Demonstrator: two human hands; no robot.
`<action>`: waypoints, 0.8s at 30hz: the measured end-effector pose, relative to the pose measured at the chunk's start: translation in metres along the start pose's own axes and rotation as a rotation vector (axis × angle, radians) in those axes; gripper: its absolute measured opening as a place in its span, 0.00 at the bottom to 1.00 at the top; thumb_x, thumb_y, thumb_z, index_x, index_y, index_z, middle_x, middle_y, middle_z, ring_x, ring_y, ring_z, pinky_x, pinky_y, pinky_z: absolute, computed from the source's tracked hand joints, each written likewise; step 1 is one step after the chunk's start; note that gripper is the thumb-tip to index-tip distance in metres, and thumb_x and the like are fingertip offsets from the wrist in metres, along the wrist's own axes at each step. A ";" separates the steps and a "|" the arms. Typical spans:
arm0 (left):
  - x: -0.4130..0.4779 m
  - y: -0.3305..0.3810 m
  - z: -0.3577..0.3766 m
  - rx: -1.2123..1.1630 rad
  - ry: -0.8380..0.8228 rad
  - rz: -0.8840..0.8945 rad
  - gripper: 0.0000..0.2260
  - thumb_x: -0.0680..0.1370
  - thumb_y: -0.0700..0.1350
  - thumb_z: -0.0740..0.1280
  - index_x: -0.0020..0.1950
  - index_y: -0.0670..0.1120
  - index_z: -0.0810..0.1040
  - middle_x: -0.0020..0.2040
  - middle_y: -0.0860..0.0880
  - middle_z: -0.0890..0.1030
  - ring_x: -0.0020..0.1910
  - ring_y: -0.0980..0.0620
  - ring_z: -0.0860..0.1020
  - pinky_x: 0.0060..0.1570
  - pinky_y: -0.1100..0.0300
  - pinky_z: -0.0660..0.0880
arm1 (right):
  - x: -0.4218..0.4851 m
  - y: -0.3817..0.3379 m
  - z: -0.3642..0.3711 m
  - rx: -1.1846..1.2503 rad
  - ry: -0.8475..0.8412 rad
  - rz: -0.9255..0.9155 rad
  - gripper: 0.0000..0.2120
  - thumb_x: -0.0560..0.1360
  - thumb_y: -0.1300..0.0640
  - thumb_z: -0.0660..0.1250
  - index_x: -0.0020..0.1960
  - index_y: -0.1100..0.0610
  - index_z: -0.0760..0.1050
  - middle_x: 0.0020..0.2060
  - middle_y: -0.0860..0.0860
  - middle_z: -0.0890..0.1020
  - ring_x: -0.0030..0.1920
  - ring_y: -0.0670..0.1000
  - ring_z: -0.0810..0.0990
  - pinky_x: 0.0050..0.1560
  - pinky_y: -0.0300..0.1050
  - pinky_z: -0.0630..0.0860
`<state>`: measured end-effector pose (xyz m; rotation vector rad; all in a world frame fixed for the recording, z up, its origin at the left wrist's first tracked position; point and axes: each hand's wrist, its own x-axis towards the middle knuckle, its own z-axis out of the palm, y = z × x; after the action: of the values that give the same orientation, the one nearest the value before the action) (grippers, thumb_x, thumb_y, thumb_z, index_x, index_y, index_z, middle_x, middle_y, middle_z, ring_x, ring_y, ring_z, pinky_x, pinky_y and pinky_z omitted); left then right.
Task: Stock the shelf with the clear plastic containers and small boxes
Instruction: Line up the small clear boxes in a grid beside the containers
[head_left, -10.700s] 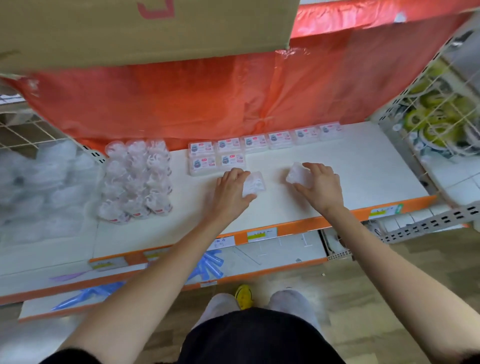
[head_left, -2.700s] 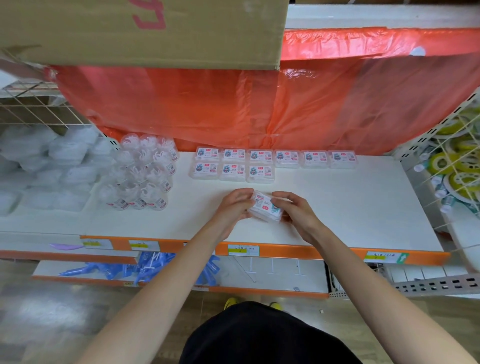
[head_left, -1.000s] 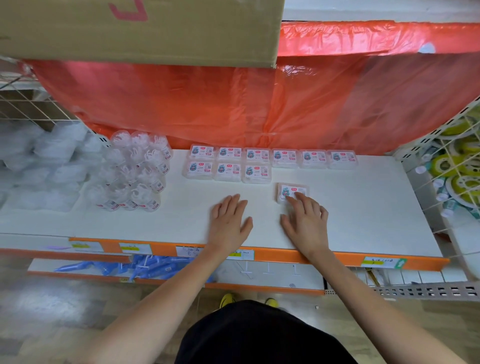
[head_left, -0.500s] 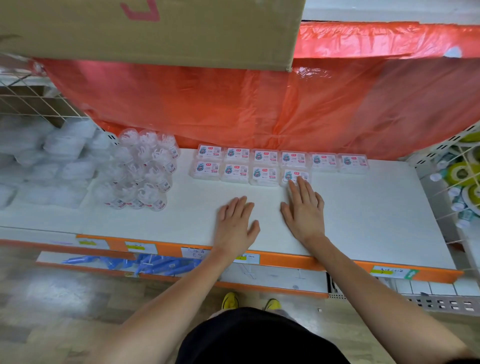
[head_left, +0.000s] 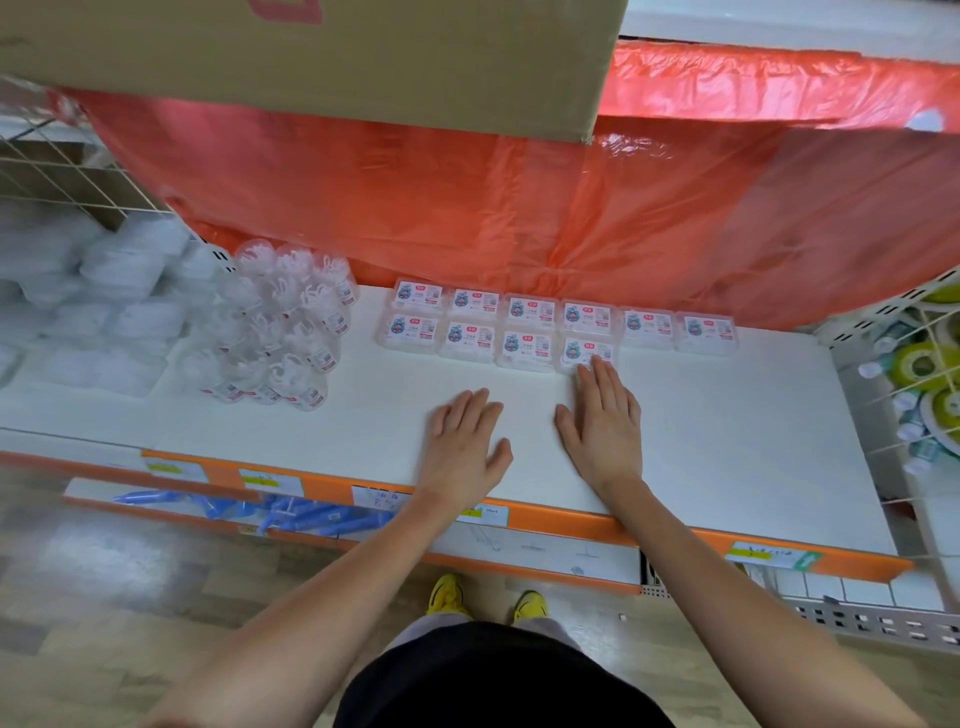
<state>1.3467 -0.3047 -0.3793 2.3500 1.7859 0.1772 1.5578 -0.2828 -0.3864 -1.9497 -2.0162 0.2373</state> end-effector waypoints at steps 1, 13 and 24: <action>0.000 0.000 0.000 0.002 -0.001 0.001 0.25 0.78 0.56 0.54 0.70 0.46 0.72 0.73 0.47 0.69 0.74 0.46 0.64 0.70 0.52 0.56 | 0.000 0.000 0.000 0.006 -0.003 0.000 0.29 0.81 0.45 0.55 0.78 0.57 0.59 0.78 0.54 0.59 0.79 0.52 0.54 0.76 0.52 0.52; -0.002 0.004 -0.004 -0.020 -0.022 -0.030 0.25 0.77 0.56 0.54 0.69 0.46 0.73 0.73 0.46 0.70 0.73 0.46 0.66 0.70 0.53 0.54 | -0.002 -0.002 -0.004 0.049 0.009 -0.039 0.27 0.82 0.48 0.58 0.77 0.58 0.60 0.78 0.54 0.60 0.78 0.54 0.55 0.76 0.53 0.52; -0.015 -0.013 -0.038 -0.085 0.063 -0.107 0.28 0.80 0.58 0.52 0.76 0.43 0.64 0.79 0.45 0.58 0.78 0.47 0.56 0.74 0.55 0.49 | -0.013 -0.017 -0.014 0.151 0.052 -0.167 0.24 0.80 0.48 0.60 0.72 0.58 0.67 0.76 0.56 0.63 0.76 0.58 0.59 0.73 0.54 0.55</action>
<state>1.3230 -0.3131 -0.3446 2.2076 1.8885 0.3090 1.5473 -0.2976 -0.3688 -1.6711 -2.0500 0.2859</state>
